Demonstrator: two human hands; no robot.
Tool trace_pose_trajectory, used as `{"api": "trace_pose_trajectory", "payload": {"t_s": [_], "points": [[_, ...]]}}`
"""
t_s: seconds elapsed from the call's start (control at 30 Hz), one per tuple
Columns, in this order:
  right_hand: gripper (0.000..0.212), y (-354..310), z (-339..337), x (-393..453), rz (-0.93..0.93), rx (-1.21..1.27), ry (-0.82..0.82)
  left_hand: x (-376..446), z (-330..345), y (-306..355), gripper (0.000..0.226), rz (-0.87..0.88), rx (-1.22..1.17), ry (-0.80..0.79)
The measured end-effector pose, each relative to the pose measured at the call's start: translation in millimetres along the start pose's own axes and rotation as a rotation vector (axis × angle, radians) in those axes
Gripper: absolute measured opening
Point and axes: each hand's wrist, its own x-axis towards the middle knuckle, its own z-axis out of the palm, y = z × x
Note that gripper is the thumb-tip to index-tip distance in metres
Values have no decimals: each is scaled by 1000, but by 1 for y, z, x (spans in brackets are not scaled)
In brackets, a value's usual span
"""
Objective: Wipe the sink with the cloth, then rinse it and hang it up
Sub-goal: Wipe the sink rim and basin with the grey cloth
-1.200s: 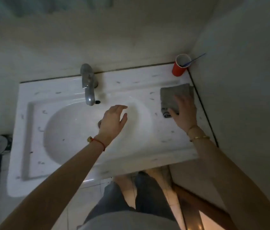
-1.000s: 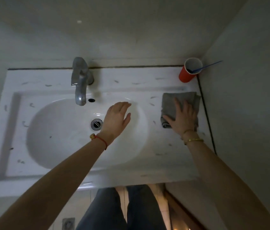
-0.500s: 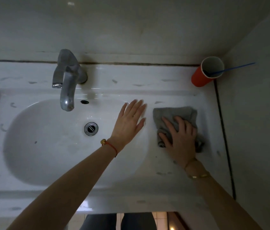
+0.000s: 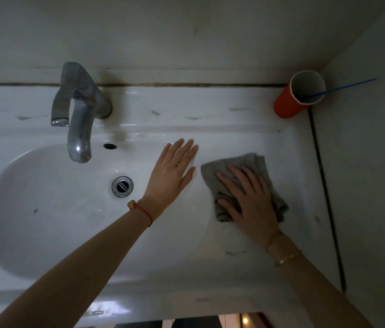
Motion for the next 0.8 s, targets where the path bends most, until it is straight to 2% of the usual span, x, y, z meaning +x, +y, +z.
{"api": "trace_pose_trajectory", "payload": {"t_s": [0.13,0.2,0.3,0.4,0.5,0.57,0.7,0.8], "points": [[52,14,-2,53,277,-61,139,2,-3,-4,47,13,21,3],[46,3,2,60,330,-67,181,3,-6,-4,46,29,19,-8],[42,-13,6,34,169,15,154,2,-16,-6,46,29,11,14],[40,-18,-4,24,50,149,165,-1,-35,-15,50,-45,29,86],[39,-24,-34,70,91,162,342,-4,-56,-32,56,-173,70,126],[40,-36,-52,119,64,112,401,-5,-65,-46,60,-262,93,125],[44,-69,-27,193,-131,-65,249,-6,-69,-71,60,-387,142,119],[45,-66,-7,199,-151,-147,204,-4,-67,-81,58,-419,160,138]]}}
